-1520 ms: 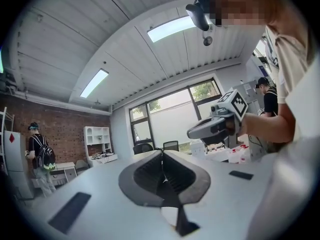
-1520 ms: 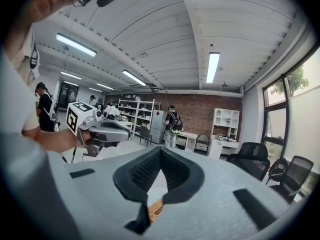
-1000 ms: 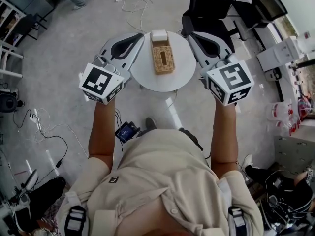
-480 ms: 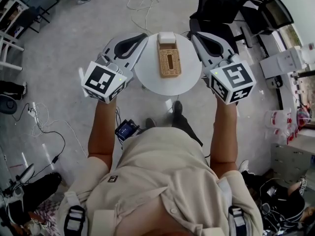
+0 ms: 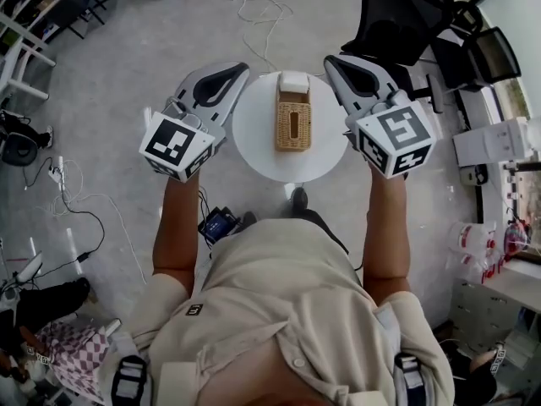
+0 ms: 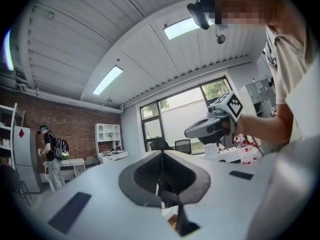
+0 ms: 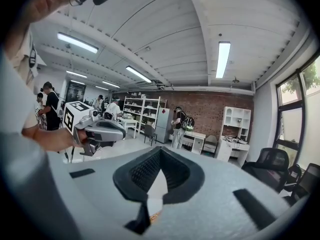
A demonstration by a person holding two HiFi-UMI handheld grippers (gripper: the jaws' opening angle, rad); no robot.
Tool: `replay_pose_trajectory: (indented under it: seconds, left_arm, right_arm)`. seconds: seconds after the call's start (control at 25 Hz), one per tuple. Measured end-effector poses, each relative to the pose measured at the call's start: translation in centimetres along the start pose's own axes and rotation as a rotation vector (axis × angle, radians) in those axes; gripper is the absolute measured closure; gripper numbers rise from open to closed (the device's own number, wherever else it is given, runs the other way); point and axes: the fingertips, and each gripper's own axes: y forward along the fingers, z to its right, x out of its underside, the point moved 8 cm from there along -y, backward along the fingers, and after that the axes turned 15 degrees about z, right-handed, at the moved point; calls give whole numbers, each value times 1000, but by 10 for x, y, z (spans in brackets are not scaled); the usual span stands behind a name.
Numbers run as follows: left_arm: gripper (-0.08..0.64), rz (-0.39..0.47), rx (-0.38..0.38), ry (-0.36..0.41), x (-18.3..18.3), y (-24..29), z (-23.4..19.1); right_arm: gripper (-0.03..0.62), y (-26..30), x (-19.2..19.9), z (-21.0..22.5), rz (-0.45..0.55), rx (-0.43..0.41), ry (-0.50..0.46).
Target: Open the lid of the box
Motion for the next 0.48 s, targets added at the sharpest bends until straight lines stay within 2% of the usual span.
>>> replay_pose_trajectory:
  seconds: [0.48]
  left_arm:
    - [549, -53, -18, -34, 37, 30, 0]
  right_arm:
    - [600, 8, 31, 37, -28, -23, 37]
